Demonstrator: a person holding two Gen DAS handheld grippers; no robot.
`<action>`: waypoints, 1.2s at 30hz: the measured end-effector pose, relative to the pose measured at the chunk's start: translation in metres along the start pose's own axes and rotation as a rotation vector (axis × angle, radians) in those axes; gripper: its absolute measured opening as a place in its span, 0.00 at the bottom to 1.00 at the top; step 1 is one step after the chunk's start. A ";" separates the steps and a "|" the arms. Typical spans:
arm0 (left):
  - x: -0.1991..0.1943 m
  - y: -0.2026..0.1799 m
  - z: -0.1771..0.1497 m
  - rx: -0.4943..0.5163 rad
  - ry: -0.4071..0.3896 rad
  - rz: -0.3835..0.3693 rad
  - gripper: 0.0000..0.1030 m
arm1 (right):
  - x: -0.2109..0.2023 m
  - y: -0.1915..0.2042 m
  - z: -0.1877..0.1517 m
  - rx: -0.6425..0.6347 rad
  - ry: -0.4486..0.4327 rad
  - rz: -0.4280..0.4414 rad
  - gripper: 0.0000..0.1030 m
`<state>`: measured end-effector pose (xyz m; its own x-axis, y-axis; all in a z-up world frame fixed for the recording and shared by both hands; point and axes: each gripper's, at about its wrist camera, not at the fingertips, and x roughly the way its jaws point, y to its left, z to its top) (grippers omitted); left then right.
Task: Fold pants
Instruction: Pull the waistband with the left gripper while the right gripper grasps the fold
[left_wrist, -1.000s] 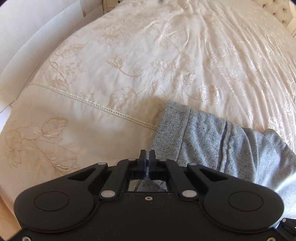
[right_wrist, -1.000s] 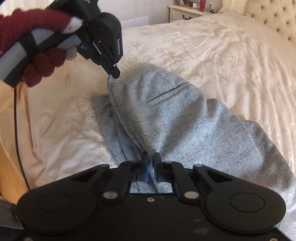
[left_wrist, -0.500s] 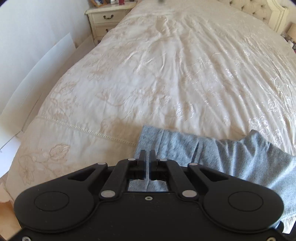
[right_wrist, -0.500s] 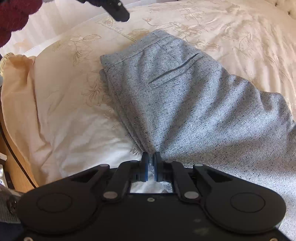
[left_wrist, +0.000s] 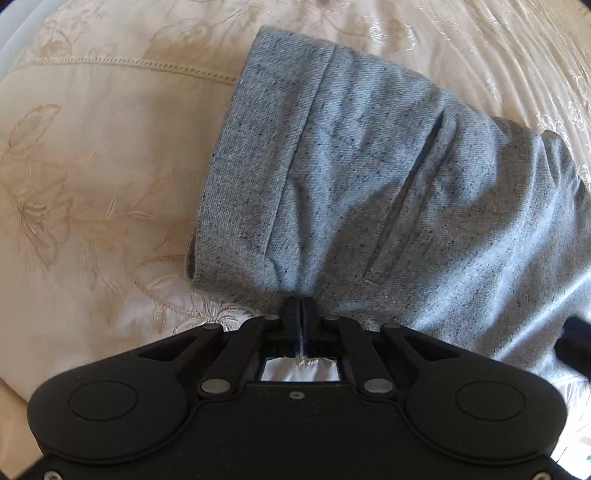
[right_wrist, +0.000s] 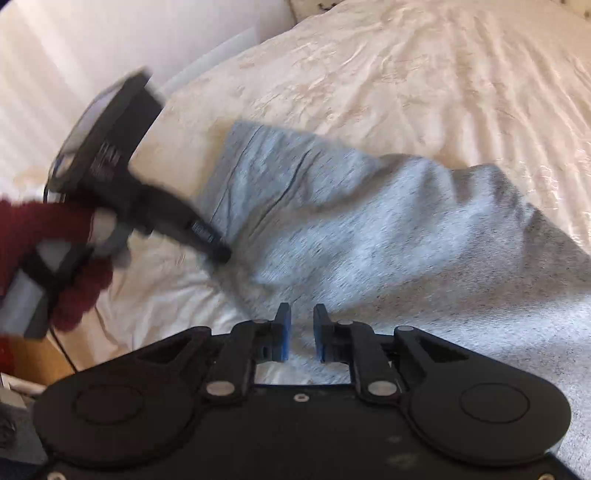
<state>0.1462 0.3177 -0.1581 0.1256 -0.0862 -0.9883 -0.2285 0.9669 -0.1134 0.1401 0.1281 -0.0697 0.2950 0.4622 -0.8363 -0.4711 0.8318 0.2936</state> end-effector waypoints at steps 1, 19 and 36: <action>0.001 0.003 -0.001 -0.007 0.000 -0.005 0.09 | -0.003 -0.013 0.009 0.040 -0.026 -0.021 0.23; 0.006 0.002 0.005 -0.030 0.011 0.008 0.07 | 0.066 -0.121 0.081 0.249 0.045 -0.116 0.33; 0.005 0.005 0.010 -0.022 0.020 0.015 0.07 | 0.077 -0.129 0.092 0.275 0.049 -0.086 0.33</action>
<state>0.1554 0.3245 -0.1630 0.1031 -0.0770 -0.9917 -0.2511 0.9627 -0.1009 0.3007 0.0844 -0.1292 0.2806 0.3766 -0.8829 -0.2013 0.9225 0.3295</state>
